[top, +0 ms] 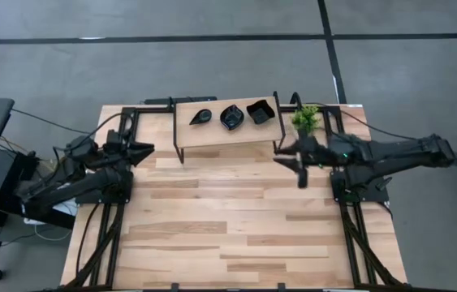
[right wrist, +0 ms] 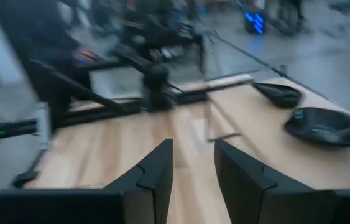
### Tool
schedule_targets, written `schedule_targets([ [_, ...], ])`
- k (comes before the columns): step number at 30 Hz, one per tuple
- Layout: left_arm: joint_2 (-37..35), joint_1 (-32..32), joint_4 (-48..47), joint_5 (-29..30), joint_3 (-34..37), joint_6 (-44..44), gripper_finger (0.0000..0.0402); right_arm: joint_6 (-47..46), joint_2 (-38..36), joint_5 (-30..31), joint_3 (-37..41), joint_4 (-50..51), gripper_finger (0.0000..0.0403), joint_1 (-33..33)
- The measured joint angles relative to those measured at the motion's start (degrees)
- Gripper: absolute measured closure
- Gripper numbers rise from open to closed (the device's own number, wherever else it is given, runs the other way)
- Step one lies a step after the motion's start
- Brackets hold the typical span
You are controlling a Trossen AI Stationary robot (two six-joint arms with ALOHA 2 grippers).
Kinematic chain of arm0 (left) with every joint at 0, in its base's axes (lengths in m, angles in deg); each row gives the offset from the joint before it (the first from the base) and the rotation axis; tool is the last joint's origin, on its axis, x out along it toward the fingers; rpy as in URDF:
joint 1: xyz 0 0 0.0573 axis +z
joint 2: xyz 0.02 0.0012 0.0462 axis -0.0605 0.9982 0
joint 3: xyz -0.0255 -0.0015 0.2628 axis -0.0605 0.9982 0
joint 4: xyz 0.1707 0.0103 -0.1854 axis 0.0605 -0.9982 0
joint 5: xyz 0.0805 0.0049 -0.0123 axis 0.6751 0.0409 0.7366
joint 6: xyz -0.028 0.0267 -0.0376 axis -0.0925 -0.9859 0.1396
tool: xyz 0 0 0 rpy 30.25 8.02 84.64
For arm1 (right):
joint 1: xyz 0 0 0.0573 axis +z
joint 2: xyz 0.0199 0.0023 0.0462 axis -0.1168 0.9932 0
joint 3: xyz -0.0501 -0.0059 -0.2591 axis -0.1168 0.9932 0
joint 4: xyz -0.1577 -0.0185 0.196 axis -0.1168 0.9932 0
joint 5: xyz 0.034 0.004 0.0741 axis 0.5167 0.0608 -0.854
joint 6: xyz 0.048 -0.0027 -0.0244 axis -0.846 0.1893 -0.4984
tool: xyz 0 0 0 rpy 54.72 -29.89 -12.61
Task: Pick & Place Mini shaped plates
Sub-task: Return to Home Position
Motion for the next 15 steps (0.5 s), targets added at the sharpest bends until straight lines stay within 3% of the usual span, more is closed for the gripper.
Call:
schedule_targets([
  [7, -2.0, -0.1, 0.5, 0.7, 4.4, -2.5, 0.0326, -2.8, -14.9, 1.1, 22.1, -13.7, 0.029, 2.9],
  [15, -2.7, -0.1, 1.6, 1.2, 9.6, -3.3, 0.0326, -4.1, -28.4, 2.1, 32.6, -13.7, 0.029, 5.2],
])
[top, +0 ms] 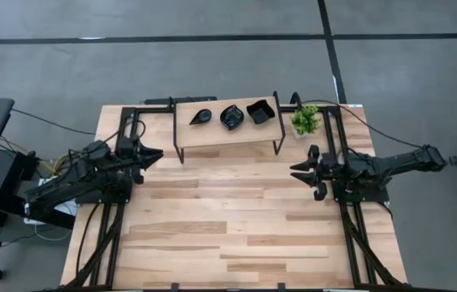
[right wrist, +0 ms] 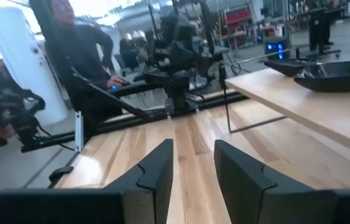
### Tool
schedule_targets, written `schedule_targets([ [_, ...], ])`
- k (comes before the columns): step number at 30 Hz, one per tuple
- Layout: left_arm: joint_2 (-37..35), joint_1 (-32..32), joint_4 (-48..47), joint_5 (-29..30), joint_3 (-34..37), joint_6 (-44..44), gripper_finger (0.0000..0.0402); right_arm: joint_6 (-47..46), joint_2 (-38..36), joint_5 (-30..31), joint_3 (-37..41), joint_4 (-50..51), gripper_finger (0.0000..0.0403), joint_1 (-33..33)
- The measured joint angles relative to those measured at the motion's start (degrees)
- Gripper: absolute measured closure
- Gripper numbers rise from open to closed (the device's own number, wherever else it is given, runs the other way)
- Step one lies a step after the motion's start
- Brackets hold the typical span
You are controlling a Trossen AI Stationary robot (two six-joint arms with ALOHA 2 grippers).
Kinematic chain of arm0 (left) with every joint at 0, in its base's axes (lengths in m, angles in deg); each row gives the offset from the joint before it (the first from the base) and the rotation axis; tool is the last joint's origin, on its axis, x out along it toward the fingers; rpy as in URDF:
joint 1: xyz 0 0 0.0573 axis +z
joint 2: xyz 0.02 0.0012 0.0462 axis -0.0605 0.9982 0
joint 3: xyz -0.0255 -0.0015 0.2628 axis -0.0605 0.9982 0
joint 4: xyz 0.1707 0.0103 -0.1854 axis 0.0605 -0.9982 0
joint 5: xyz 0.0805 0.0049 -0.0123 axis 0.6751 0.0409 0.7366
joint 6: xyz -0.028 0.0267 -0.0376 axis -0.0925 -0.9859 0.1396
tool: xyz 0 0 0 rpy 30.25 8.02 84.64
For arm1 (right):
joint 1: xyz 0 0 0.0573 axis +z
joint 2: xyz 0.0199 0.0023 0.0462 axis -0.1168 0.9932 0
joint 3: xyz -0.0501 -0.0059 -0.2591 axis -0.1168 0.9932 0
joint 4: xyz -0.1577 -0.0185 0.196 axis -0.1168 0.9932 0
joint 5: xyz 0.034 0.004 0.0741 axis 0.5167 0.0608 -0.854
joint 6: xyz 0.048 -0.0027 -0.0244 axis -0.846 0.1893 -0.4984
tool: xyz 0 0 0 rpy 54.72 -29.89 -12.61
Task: Pick & Place Mini shaped plates
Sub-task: Return to Home Position
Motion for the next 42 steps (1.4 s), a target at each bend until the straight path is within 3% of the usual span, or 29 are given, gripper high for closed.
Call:
schedule_targets([
  [4, 0.0, 0.0, 2.2, 0.0, 3.7, 0.2, 0.0326, 0.0, -8.7, 0.5, 5.5, 0.3, 0.029, 0.6],
  [7, 0.0, 0.0, 5.1, 0.0, 7.2, 1.8, 0.0326, -0.6, -14.5, 2.4, 5.4, 5.9, 0.029, 0.6],
  [11, 0.6, 0.0, 8.8, 0.0, 8.8, 2.1, 0.0326, 2.8, -14.5, 2.9, 5.3, 4.5, 0.029, 0.5],
  [21, 1.2, -0.1, 9.0, 1.9, 9.1, 0.1, 0.0326, 0.7, -14.5, 3.3, 5.2, 6.7, 0.029, 0.5],
  [30, 1.2, -0.1, 9.0, 1.9, 9.1, 0.0, 0.0326, 0.6, -14.4, -4.5, 5.3, 5.9, 0.029, 0.5],
  [42, 1.3, -0.1, 9.2, 1.9, 9.1, 0.1, 0.0326, 0.6, -14.4, -4.5, 5.3, 5.8, 0.029, 0.5],
])
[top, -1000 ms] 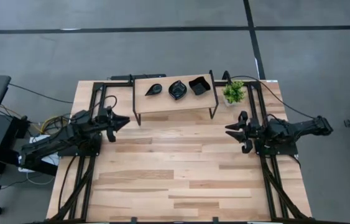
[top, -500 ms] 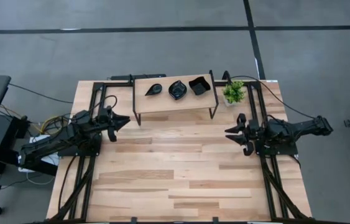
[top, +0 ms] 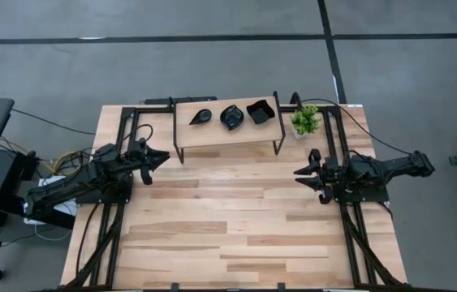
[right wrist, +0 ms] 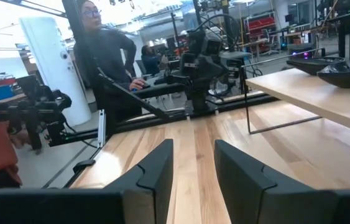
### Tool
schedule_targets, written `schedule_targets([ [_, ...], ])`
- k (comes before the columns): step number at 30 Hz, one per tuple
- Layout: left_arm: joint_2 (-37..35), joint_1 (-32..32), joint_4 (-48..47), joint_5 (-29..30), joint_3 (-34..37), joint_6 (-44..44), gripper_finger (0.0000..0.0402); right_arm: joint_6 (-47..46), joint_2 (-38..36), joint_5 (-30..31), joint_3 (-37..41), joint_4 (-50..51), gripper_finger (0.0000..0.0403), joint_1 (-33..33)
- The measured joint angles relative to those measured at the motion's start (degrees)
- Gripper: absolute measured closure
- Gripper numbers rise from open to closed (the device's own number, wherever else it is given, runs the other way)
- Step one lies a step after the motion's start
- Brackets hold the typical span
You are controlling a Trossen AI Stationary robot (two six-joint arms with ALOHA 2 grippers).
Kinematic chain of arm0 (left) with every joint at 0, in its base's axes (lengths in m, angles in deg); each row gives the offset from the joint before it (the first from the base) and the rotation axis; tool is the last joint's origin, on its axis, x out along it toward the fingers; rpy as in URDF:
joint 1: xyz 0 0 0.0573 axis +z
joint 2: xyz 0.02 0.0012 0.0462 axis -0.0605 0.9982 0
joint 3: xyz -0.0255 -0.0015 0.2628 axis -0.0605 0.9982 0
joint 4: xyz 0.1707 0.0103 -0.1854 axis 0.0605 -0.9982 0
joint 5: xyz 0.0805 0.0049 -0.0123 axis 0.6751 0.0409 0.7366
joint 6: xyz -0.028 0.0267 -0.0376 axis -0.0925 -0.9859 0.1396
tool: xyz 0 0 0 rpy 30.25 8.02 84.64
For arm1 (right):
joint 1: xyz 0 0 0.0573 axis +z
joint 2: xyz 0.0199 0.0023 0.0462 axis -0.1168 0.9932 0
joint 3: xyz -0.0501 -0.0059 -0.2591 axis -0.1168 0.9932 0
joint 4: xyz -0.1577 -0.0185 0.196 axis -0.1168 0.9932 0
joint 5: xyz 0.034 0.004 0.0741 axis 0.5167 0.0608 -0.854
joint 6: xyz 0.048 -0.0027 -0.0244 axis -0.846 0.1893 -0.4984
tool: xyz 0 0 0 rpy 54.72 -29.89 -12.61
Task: Pick & Place Mini shaped plates
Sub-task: Return to Home Position
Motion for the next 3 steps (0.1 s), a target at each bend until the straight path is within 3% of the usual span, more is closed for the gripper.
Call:
schedule_targets([
  [3, 0.0, 0.0, 0.3, 0.0, 0.0, 0.0, 0.0326, 0.0, 0.0, 0.0, 0.0, 0.0, 0.029, 0.0],
])
